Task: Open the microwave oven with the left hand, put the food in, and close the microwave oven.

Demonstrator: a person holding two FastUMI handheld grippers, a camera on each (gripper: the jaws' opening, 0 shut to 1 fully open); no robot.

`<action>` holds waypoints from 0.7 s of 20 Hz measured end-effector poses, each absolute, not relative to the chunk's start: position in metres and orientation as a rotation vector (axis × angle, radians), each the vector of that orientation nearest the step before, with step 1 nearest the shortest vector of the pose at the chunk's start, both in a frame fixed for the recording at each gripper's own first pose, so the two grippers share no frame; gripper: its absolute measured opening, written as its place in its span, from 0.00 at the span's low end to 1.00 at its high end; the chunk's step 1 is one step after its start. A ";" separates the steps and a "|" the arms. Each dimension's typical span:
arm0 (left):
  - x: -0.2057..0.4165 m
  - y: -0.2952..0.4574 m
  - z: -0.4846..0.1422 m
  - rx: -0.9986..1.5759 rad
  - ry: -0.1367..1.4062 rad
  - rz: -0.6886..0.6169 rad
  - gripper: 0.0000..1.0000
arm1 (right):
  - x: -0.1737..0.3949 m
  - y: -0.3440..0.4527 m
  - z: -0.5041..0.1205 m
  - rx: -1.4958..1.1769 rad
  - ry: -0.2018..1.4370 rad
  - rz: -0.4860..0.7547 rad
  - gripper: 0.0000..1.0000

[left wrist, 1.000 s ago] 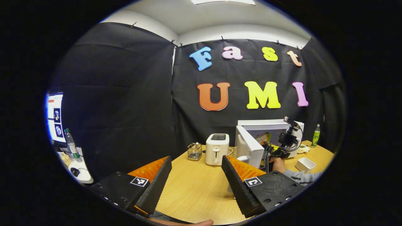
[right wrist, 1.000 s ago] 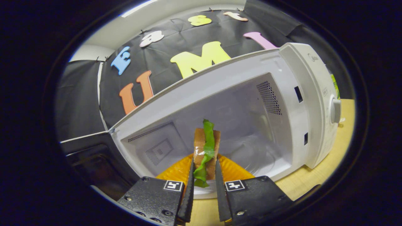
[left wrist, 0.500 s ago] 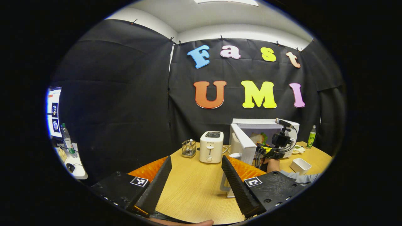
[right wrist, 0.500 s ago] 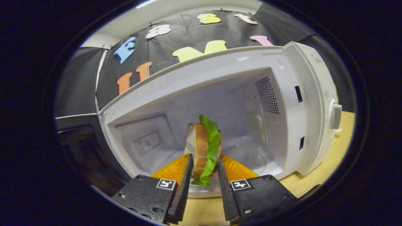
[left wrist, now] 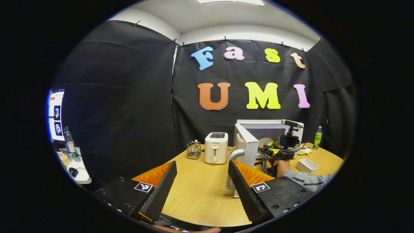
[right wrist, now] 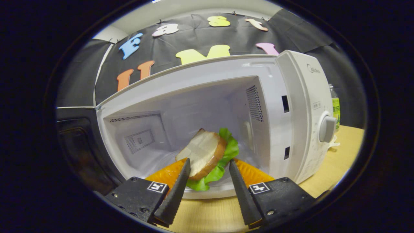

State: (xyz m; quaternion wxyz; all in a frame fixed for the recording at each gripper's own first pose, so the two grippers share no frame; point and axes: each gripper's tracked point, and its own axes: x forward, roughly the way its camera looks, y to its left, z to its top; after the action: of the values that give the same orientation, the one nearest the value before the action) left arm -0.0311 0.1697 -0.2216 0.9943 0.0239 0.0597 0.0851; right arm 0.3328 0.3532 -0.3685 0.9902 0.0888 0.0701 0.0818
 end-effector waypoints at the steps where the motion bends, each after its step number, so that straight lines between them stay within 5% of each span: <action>1: -0.035 0.170 -0.225 0.045 0.127 0.172 0.95 | 0.331 0.349 -0.371 0.167 0.147 0.151 0.80; 3: -0.041 0.174 -0.228 0.047 0.137 0.183 0.95 | 0.327 0.346 -0.371 0.153 0.147 0.148 0.87; 4: -0.042 0.178 -0.229 0.049 0.139 0.189 0.83 | 0.323 0.347 -0.371 0.145 0.150 0.168 0.88; 5: -0.044 0.180 -0.230 0.048 0.143 0.192 0.95 | 0.320 0.347 -0.373 0.132 0.156 0.179 0.83; 7: -0.045 0.181 -0.232 0.037 0.140 0.191 0.95 | 0.310 0.347 -0.373 0.125 0.159 0.207 0.96; 10: -0.039 0.182 -0.240 0.019 0.152 0.188 0.95 | 0.293 0.346 -0.373 0.123 0.161 0.248 0.90; 11: -0.037 0.182 -0.242 0.014 0.150 0.182 0.95 | 0.287 0.345 -0.374 0.114 0.169 0.261 1.00; 12: -0.033 0.180 -0.242 0.016 0.145 0.172 0.95 | 0.278 0.343 -0.376 0.109 0.176 0.269 0.92; 14: -0.026 0.182 -0.243 0.041 0.133 0.161 0.95 | 0.257 0.342 -0.371 0.104 0.171 0.299 1.00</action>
State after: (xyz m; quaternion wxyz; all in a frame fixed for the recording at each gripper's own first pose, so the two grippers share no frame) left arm -0.0261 0.1823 -0.2428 0.9943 0.0205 0.0662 0.0805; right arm 0.2567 0.3423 -0.3708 0.9838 0.0515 0.0852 0.1489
